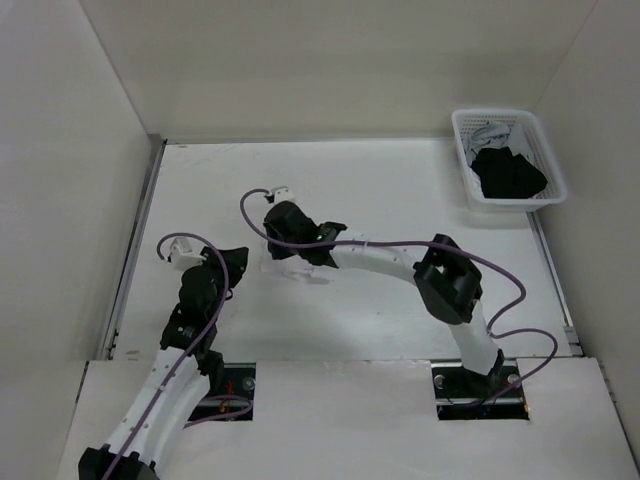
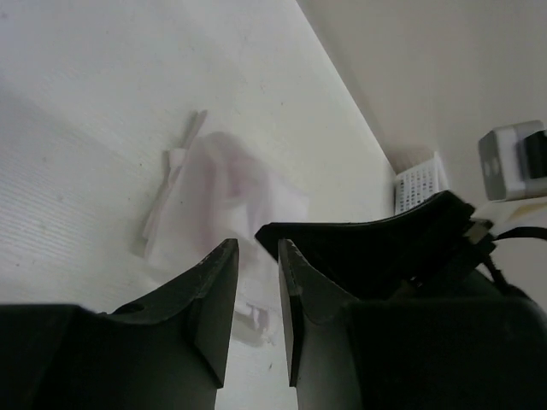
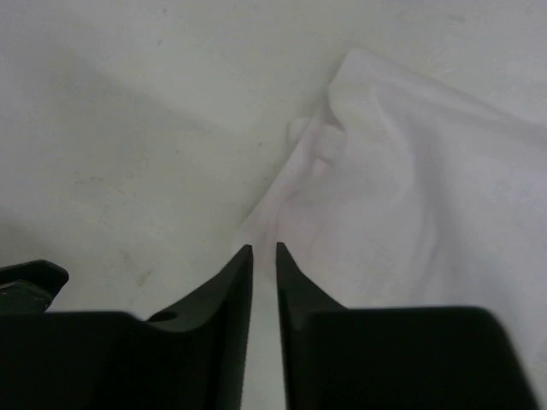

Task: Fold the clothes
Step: Fold the tank top

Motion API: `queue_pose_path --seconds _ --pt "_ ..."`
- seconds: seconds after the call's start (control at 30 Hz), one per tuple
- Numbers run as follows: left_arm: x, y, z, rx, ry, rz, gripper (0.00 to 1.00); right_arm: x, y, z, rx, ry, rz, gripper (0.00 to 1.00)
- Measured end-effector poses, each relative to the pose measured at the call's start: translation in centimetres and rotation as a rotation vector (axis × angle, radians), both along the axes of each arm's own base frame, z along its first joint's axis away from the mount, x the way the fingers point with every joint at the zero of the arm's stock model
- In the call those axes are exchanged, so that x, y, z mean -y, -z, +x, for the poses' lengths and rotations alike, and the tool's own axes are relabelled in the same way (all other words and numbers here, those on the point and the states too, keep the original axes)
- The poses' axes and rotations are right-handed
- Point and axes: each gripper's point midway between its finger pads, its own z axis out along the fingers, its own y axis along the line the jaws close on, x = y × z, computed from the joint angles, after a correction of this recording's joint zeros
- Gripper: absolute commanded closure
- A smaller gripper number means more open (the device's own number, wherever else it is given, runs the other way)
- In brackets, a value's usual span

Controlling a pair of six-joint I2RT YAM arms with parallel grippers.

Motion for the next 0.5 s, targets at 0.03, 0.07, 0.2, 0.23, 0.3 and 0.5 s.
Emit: queue_pose_path --seconds 0.03,0.07,0.2,0.23,0.3,0.5 --pt "-0.4 -0.1 0.0 0.002 -0.012 0.001 0.75 -0.5 0.4 -0.3 -0.01 -0.007 -0.006 0.64" --pt "-0.7 -0.1 0.0 0.002 -0.022 0.003 0.74 -1.0 0.8 -0.8 -0.021 -0.015 -0.009 0.58" --pt "-1.3 0.7 0.3 -0.026 -0.042 0.017 0.73 -1.7 0.8 -2.2 -0.046 -0.041 0.02 0.56" --pt "-1.2 1.1 0.4 -0.039 -0.038 0.021 0.73 -1.3 0.7 -2.6 -0.048 -0.043 0.032 0.57" --pt "-0.7 1.9 0.7 -0.068 -0.019 0.034 0.72 0.5 0.3 -3.1 -0.049 -0.036 0.052 0.69" --pt "5.8 3.8 2.2 -0.152 0.174 0.101 0.72 7.5 -2.8 1.2 -0.036 0.083 0.165 0.91"
